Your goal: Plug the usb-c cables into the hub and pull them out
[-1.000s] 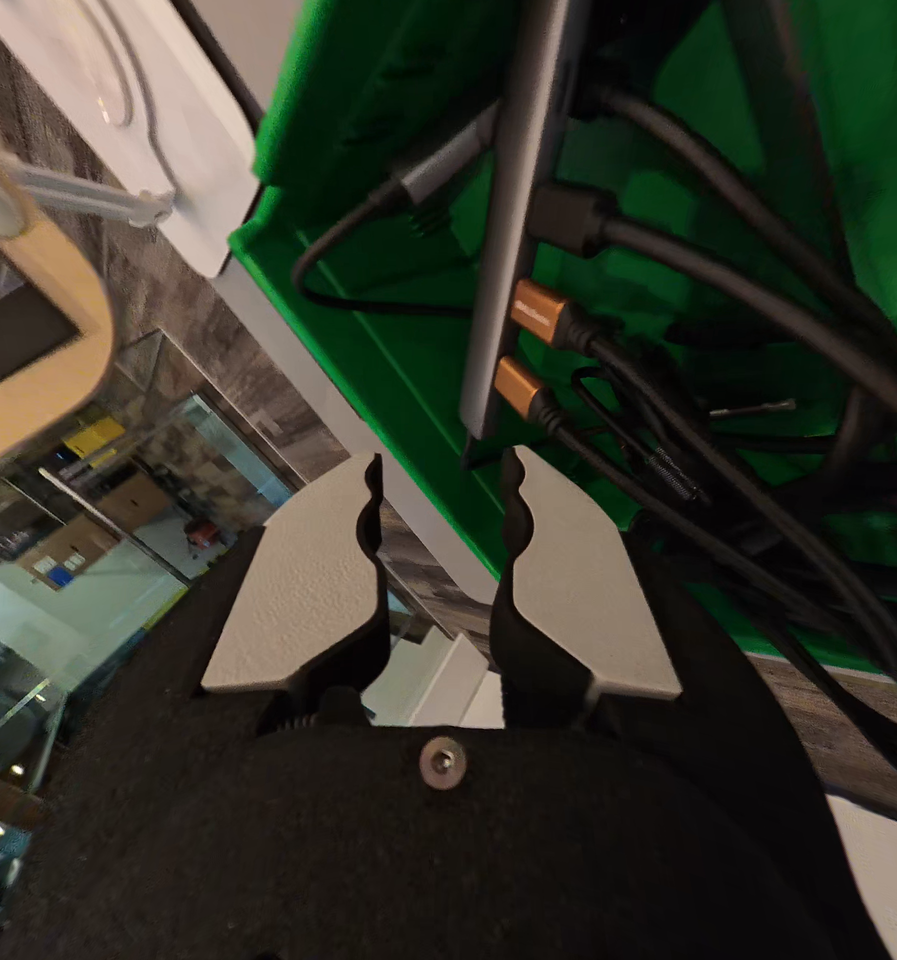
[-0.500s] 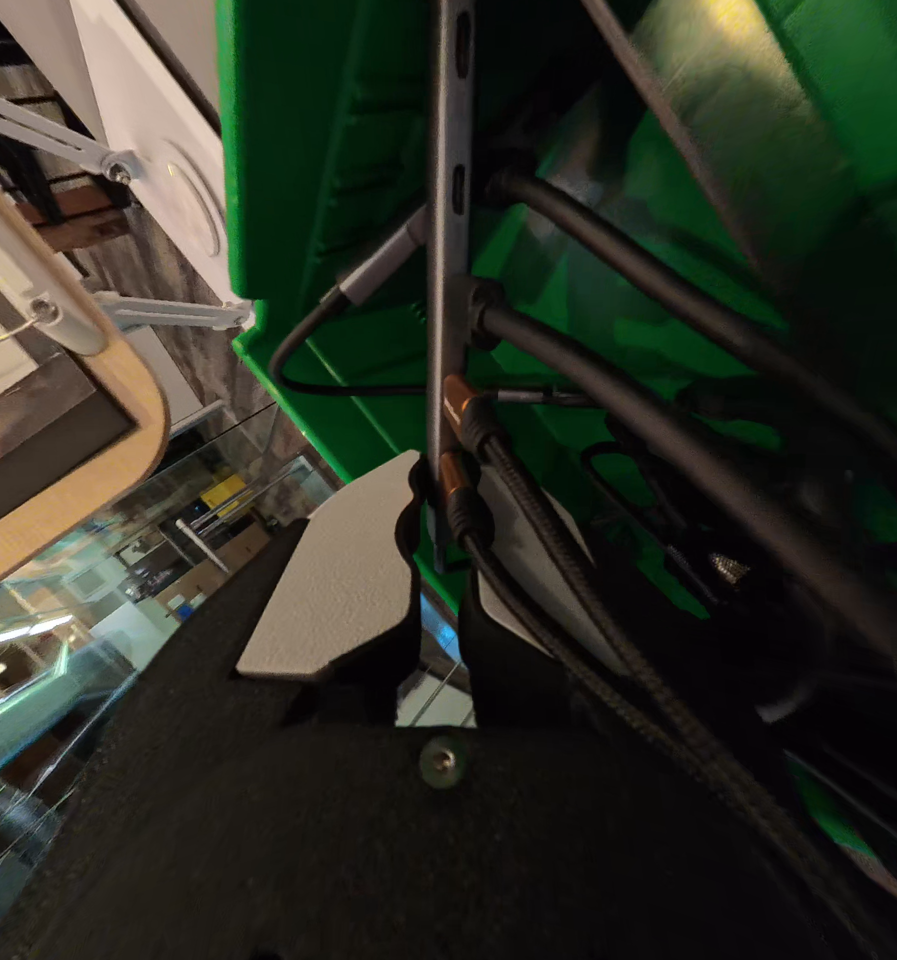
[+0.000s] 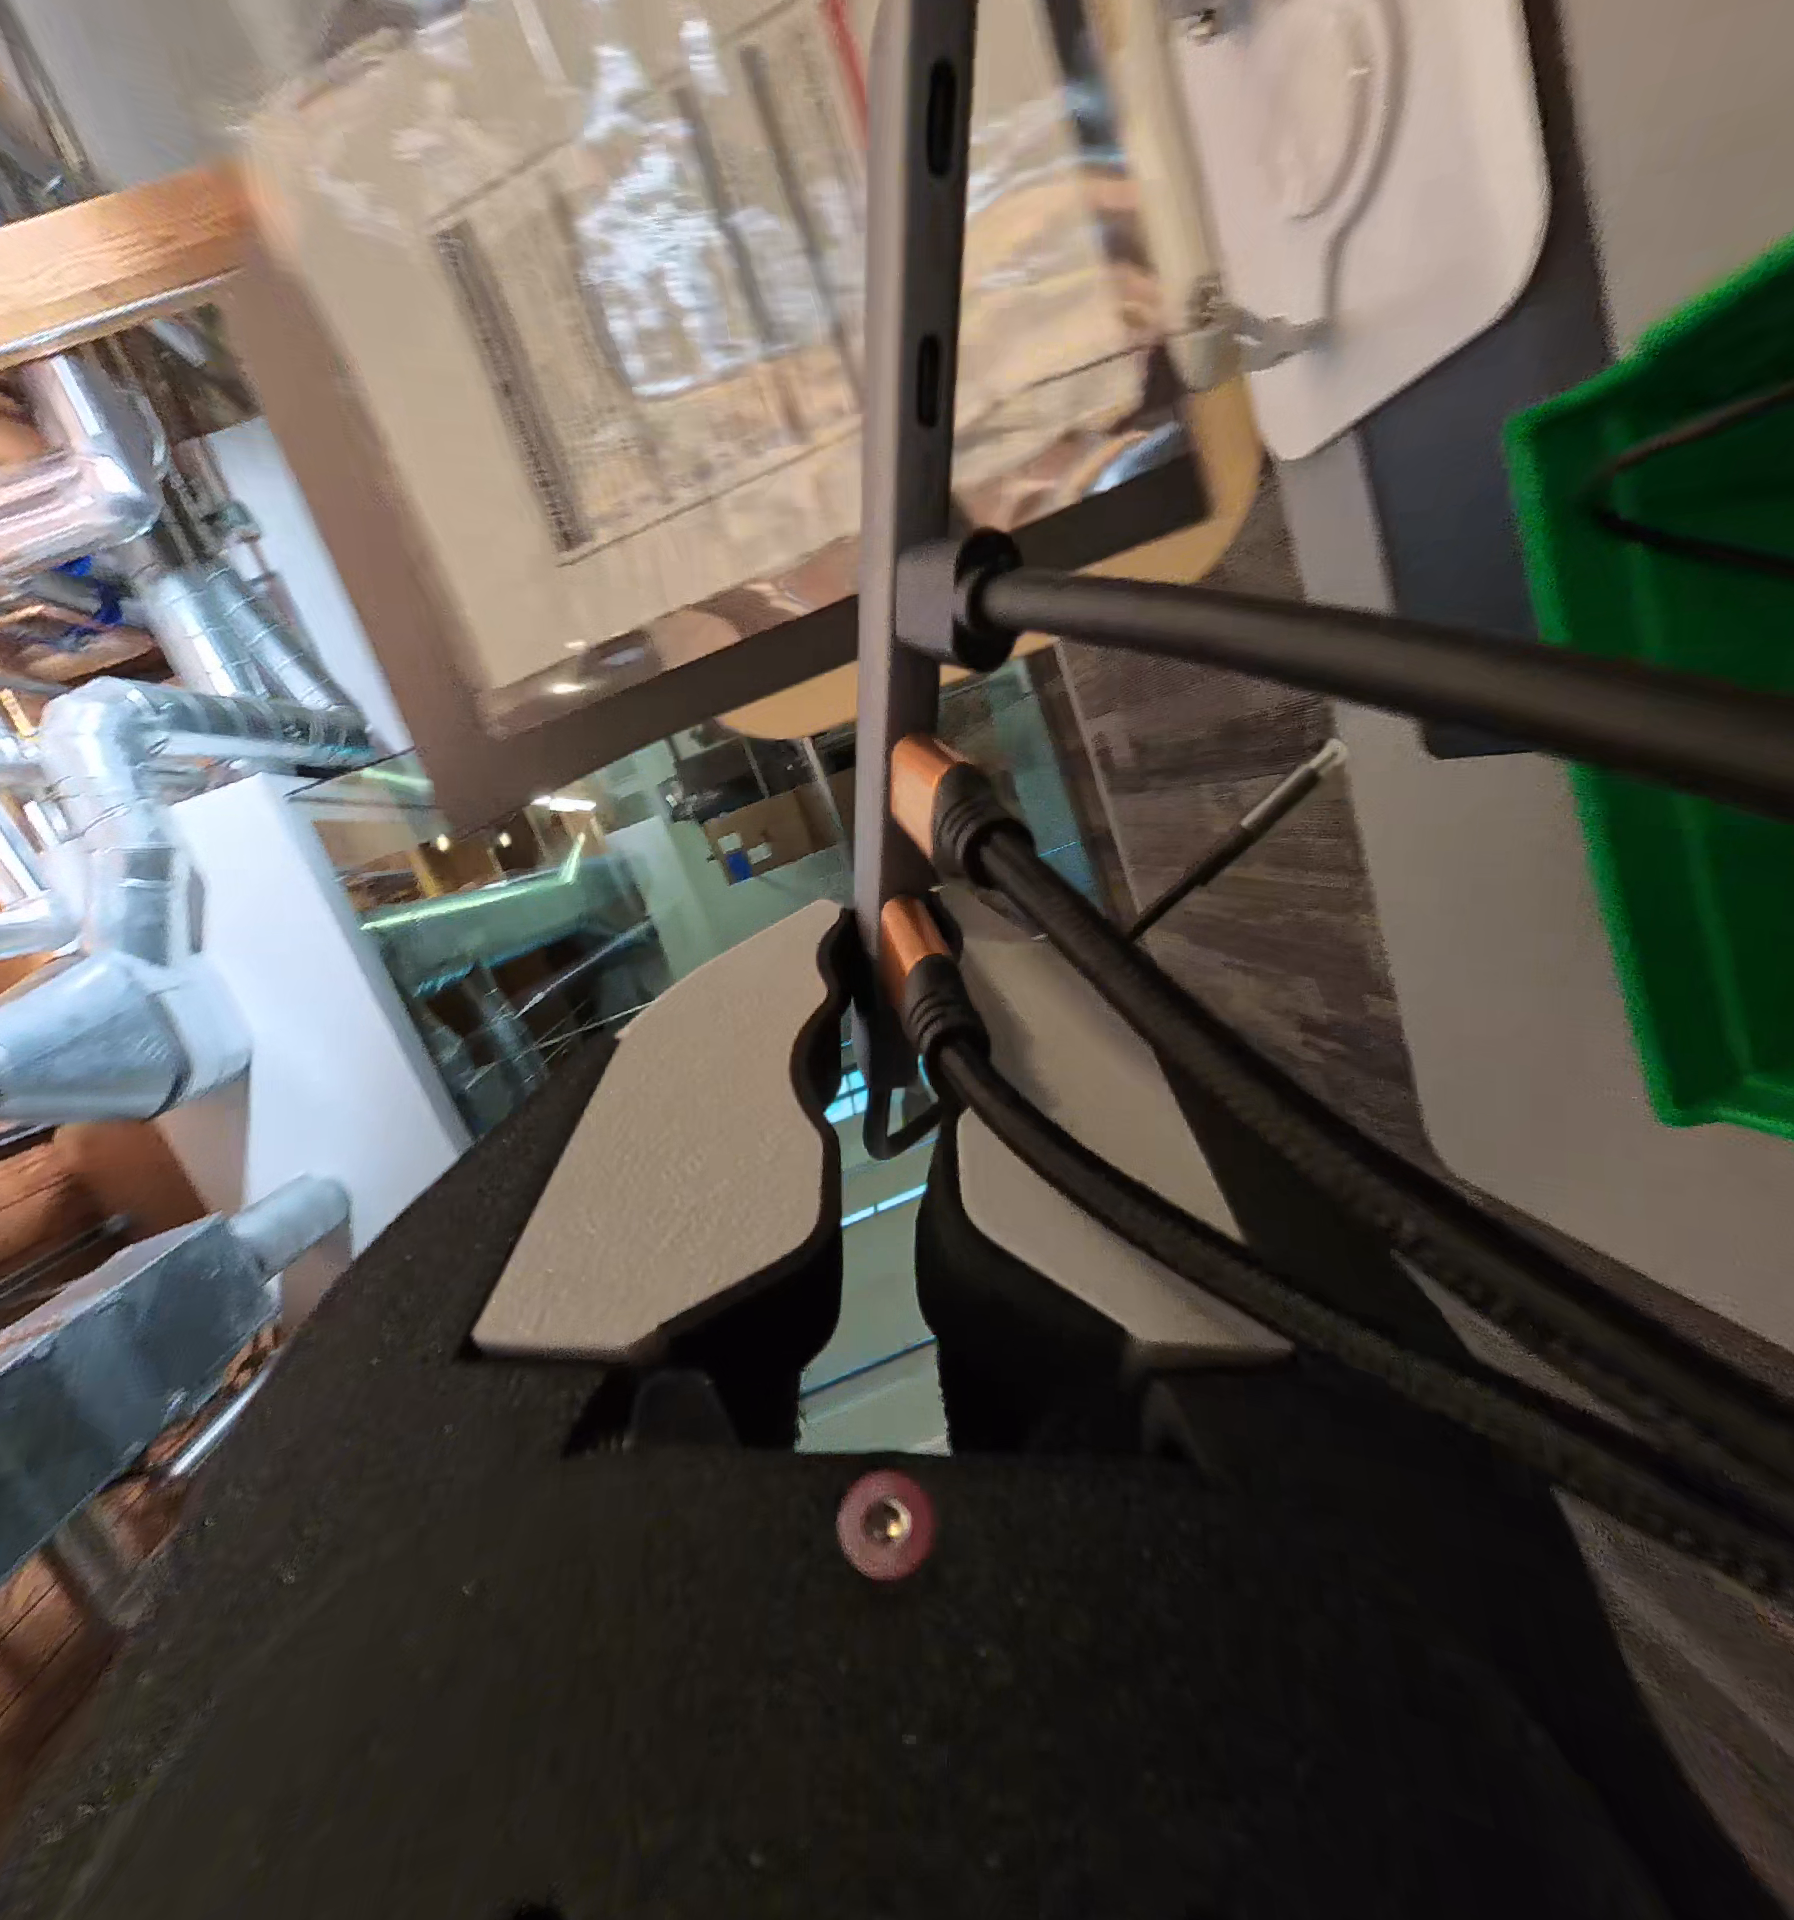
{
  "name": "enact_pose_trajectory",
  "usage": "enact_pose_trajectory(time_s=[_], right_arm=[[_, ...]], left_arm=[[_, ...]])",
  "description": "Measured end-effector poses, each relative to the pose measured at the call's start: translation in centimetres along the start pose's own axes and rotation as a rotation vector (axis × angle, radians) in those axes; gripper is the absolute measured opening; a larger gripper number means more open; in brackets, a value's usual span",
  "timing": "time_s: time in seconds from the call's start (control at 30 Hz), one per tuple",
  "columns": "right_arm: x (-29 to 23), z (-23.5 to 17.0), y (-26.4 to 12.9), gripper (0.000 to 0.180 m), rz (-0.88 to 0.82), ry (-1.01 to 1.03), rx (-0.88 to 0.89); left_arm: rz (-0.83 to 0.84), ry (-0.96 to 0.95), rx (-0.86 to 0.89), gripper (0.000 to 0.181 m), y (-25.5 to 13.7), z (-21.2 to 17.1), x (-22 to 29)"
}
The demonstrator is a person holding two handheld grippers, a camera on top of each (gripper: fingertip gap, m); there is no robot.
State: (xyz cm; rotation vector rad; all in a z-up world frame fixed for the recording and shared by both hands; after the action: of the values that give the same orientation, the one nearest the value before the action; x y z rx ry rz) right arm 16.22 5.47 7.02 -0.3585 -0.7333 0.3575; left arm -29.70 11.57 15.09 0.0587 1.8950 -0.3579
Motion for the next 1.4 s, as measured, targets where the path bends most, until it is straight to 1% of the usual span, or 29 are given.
enact_pose_trajectory(time_s=[0.1,0.2,0.3,0.37,0.43,0.5,0.53,0.6,0.67,0.7,0.73,0.77,0.8,0.87,0.93,1.0,1.07,1.13,1.27,1.3,1.37,1.4], right_arm=[[-1.4,1.6,0.1,0.036,0.037,-0.026,0.043],[-2.4,3.6,-0.1,0.036,0.044,-0.028,0.090],[-3.3,6.1,-1.0,0.036,0.058,0.007,0.185],[-4.2,8.1,-2.0,0.036,0.088,0.039,0.271],[-5.4,10.1,-3.0,0.036,0.141,0.088,0.350],[-6.3,11.9,-4.1,0.037,0.170,0.126,0.435],[-6.8,12.7,-4.6,0.038,0.179,0.130,0.479],[-8.1,13.6,-5.2,0.041,0.175,0.076,0.538],[-9.7,13.6,-4.9,0.040,0.190,-0.017,0.518],[-10.1,13.4,-4.5,0.032,0.189,-0.041,0.480],[-9.8,13.2,-4.0,0.020,0.160,-0.023,0.440],[-9.5,13.1,-3.8,0.017,0.152,0.018,0.412],[-9.4,13.1,-3.8,0.017,0.187,0.076,0.401],[-9.6,13.7,-4.6,0.024,0.344,0.255,0.419],[-10.0,14.7,-5.6,0.029,0.511,0.462,0.484],[-10.7,15.8,-6.3,0.035,0.637,0.613,0.562],[-11.8,15.9,-5.1,0.041,0.687,0.682,0.527],[-12.8,15.4,-3.2,0.046,0.727,0.733,0.461],[-13.2,14.9,-1.6,0.047,0.926,0.927,0.443],[-12.8,14.8,-1.4,0.047,0.950,0.972,0.454],[-11.9,14.3,-1.0,0.047,0.943,1.048,0.483],[-11.4,14.1,-0.8,0.044,0.937,1.074,0.495]], left_arm=[[0.047,-0.029,-0.035,0.010,-2.2,0.6,-4.6],[0.116,-0.057,-0.082,0.010,-3.9,2.5,-8.9],[0.205,-0.159,-0.146,0.011,-5.0,5.2,-12.2],[0.232,-0.277,-0.161,0.011,-5.4,7.4,-13.1],[0.236,-0.404,-0.172,0.011,-5.6,9.5,-13.0],[0.220,-0.519,-0.180,0.011,-5.8,11.3,-11.7],[0.218,-0.582,-0.180,0.010,-6.0,12.1,-10.9],[0.148,-0.724,-0.166,0.010,-5.9,13.8,-8.5],[0.098,-0.841,-0.152,0.011,-5.8,15.5,-6.5],[0.078,-0.883,-0.144,0.011,-5.6,16.4,-5.6],[0.064,-0.918,-0.139,0.011,-5.5,17.0,-4.8],[0.061,-0.944,-0.144,0.010,-5.3,17.4,-4.2],[0.068,-0.961,-0.158,0.010,-5.1,17.6,-3.6],[0.093,-0.977,-0.196,0.010,-4.5,17.5,-2.6],[0.150,-0.967,-0.241,0.011,-3.9,17.2,-1.8],[0.188,-0.919,-0.286,0.011,-3.2,17.3,-1.2],[0.221,-0.862,-0.294,0.011,-2.8,18.2,-1.1],[0.253,-0.794,-0.263,0.011,-2.5,19.7,-1.2],[0.270,-0.723,-0.213,0.011,-2.0,22.0,-1.2],[0.277,-0.706,-0.194,0.011,-2.0,22.5,-1.2],[0.298,-0.669,-0.165,0.011,-2.0,23.5,-1.2],[0.300,-0.652,-0.154,0.010,-2.0,24.0,-1.2]])
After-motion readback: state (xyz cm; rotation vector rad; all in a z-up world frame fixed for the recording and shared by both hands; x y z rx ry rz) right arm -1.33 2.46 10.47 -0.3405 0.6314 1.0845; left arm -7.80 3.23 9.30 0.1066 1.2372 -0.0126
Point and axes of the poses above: each gripper's, where its closed fingertips meet, y out along the fingers, z out of its top, x = y × z across the jaws, the point moved 2 cm from there along -y, back along the fingers, and after that the axes turned 8 degrees about -x, right-handed, at the moved point
